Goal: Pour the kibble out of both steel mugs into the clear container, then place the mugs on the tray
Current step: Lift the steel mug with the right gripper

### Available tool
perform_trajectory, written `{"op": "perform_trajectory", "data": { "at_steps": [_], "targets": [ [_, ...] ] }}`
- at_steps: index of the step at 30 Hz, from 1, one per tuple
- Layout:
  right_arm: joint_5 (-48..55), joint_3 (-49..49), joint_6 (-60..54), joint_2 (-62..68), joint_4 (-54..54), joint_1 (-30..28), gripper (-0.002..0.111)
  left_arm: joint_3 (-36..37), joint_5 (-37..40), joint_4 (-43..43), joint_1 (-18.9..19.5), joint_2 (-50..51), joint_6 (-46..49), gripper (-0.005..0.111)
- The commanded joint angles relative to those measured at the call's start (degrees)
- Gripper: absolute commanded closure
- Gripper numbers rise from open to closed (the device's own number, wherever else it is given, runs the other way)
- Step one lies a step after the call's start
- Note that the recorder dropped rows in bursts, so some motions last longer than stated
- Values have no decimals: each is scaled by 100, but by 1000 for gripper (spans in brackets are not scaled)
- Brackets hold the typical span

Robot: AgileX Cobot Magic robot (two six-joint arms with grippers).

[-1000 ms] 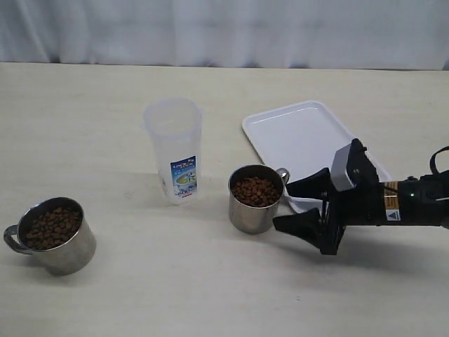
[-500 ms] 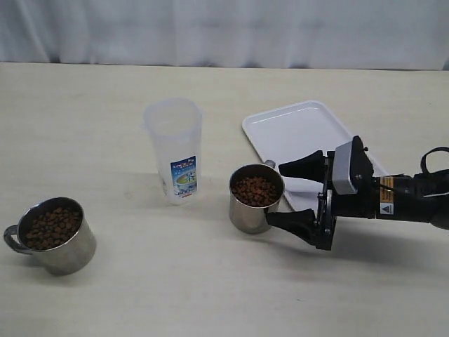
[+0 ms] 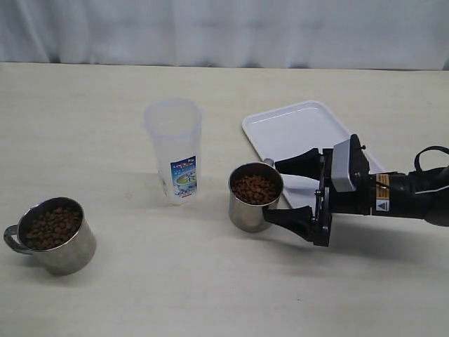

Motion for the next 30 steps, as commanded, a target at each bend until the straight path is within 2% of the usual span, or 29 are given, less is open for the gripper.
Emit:
{"op": "perform_trajectory", "data": {
  "at_steps": [1, 8, 13, 15, 24, 30],
  "targets": [
    [-82, -16, -64, 16, 290, 19, 35, 13, -54, 26, -8, -13, -10, 107],
    [-82, -167, -64, 16, 556, 28, 35, 13, -54, 26, -8, -13, -10, 107],
    [331, -522, -64, 16, 617, 655, 35, 13, -54, 26, -8, -13, -10, 107],
    [383, -559, -24, 16, 695, 740, 35, 13, -54, 26, -8, -13, -10, 107],
    [478, -549, 631, 16, 471, 756, 35, 13, -54, 26, -8, -13, -10, 107],
    [566, -549, 676, 16, 446, 756, 35, 13, -54, 26, -8, -13, -10, 107]
  ]
}}
